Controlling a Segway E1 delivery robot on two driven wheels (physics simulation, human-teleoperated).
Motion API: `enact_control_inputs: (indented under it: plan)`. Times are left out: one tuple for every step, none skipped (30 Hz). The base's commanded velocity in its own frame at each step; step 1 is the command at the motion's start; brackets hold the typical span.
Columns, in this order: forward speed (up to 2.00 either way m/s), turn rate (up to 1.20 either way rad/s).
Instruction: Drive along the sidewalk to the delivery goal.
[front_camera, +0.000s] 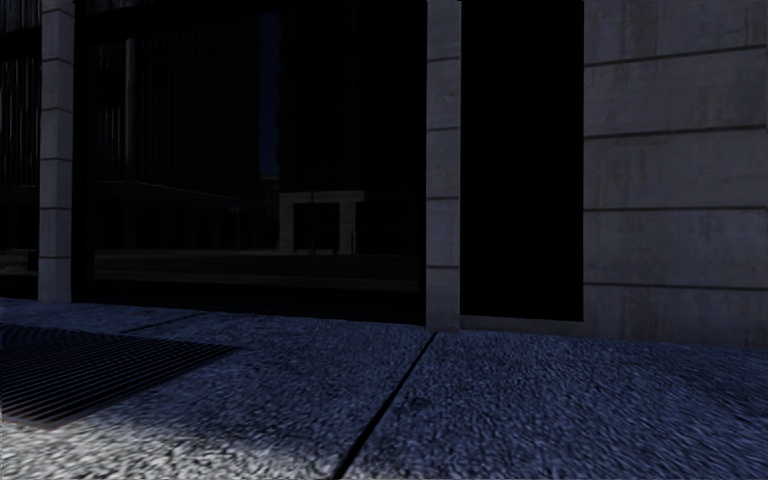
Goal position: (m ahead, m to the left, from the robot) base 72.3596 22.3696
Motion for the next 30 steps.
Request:
enact_control_inputs:
  plan:
    - [1.39,0.65]
    - [1.39,0.65]
    - [1.39,0.65]
    - [1.39,0.68]
    - [1.39,0.68]
    - [1.39,0.69]
    - [1.39,0.70]
    - [1.39,0.70]
    - [1.39,0.70]
    - [1.39,0.70]
    - [1.39,0.70]
    - [1.41,0.70]
    - [1.41,0.70]
    - [1.41,0.70]
    - [1.41,0.70]
    - [1.41,0.70]
    - [1.41,0.70]
    - [1.41,0.70]
    - [1.41,0.70]
    - [1.41,0.70]
    - [1.41,0.70]
    - [1.41,0.70]
    - [1.41,0.70]
    - [1.41,0.70]
    - [1.41,0.70]
    - [1.41,0.70]
    - [1.41,0.70]
    - [1.41,0.70]
    - [1.43,0.70]
    - [1.43,0.70]
